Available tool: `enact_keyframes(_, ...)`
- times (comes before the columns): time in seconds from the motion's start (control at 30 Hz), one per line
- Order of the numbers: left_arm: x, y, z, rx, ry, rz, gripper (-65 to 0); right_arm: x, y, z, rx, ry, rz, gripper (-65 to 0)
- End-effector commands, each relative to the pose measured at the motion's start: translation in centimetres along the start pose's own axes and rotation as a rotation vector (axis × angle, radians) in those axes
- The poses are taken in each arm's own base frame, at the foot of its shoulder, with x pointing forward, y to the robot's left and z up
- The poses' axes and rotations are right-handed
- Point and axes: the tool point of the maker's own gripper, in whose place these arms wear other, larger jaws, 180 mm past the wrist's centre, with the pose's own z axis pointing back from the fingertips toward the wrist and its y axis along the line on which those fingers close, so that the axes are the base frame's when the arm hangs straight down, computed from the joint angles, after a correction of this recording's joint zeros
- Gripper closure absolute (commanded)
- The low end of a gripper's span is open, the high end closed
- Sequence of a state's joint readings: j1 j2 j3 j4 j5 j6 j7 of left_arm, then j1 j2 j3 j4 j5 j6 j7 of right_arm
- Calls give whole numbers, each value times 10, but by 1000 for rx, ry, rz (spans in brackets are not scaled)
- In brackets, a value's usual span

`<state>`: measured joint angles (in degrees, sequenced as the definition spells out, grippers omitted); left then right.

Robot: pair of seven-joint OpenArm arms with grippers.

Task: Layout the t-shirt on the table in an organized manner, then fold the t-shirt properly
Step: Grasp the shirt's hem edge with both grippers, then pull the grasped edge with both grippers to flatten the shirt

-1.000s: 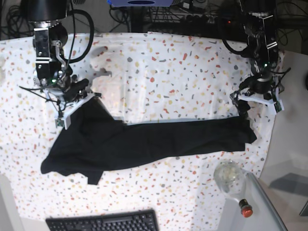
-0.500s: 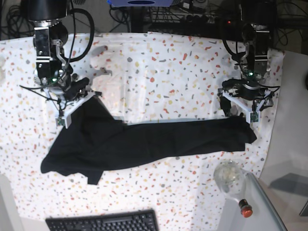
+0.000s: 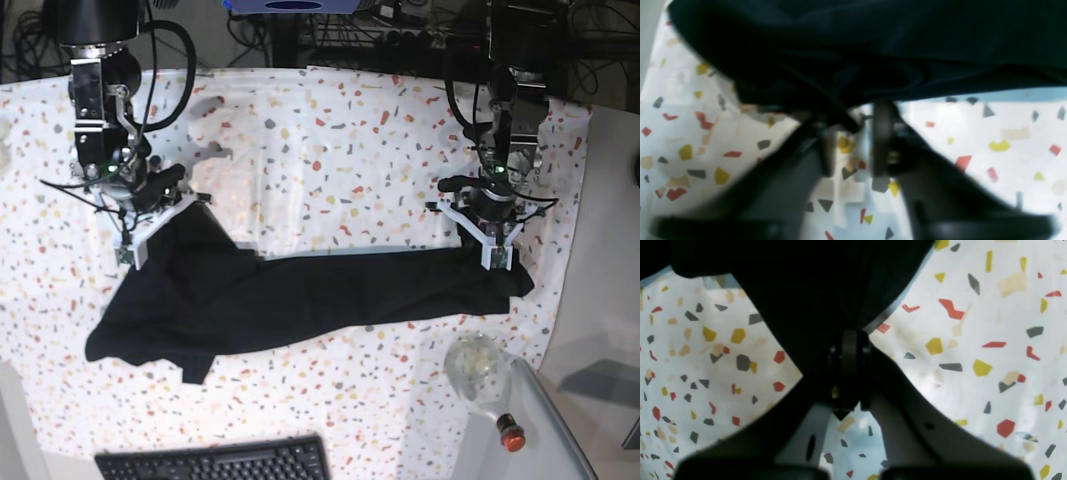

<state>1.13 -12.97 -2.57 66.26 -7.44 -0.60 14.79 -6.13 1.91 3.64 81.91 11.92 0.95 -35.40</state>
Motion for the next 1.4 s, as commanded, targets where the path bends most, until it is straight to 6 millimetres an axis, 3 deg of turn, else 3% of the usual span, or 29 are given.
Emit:
enact_keyframes(0.0, 17, 10, 1, 20, -47, -10, 0, 12, -2, 3, -1, -39, 5, 0)
enact_keyframes(0.17, 17, 8, 13, 12, 42, -23, 0, 3, -19, 22, -31, -44, 44, 0)
enact_keyframes(0.3, 25, 24, 41, 57, 78, 29, 0, 2, -38, 47, -72, -36, 51, 0)
enact_keyframes(0.4, 26, 27, 62, 61, 95, 56, 0, -6, -49, 52, -98, 5, 37, 0)
enact_keyframes(0.67, -16, 34, 86, 17, 246, 88, 0, -32, -78, 60, -160, 109, -22, 0)
enact_keyframes(0.87, -57, 27, 83, -4, 345, 116, 0, -60, -68, 62, -138, 243, -61, 0)
enact_keyframes(1.07, -62, 21, 81, -12, 358, 140, 0, -51, -78, 78, -172, 183, -164, -3)
enact_keyframes(1.13, -61, 21, 80, -13, 357, 140, 0, -40, -76, 92, -176, 132, -144, -162)
enact_keyframes(1.23, -60, 21, 80, -13, 355, 140, 0, -23, -76, 104, -182, 61, -127, -341)
enact_keyframes(1.3, -61, 22, 80, -11, 356, 143, 0, -9, -79, 103, -188, 9, -126, -402)
enact_keyframes(1.37, -61, 23, 80, -8, 357, 139, 0, 3, -80, 97, -186, -28, -128, -410)
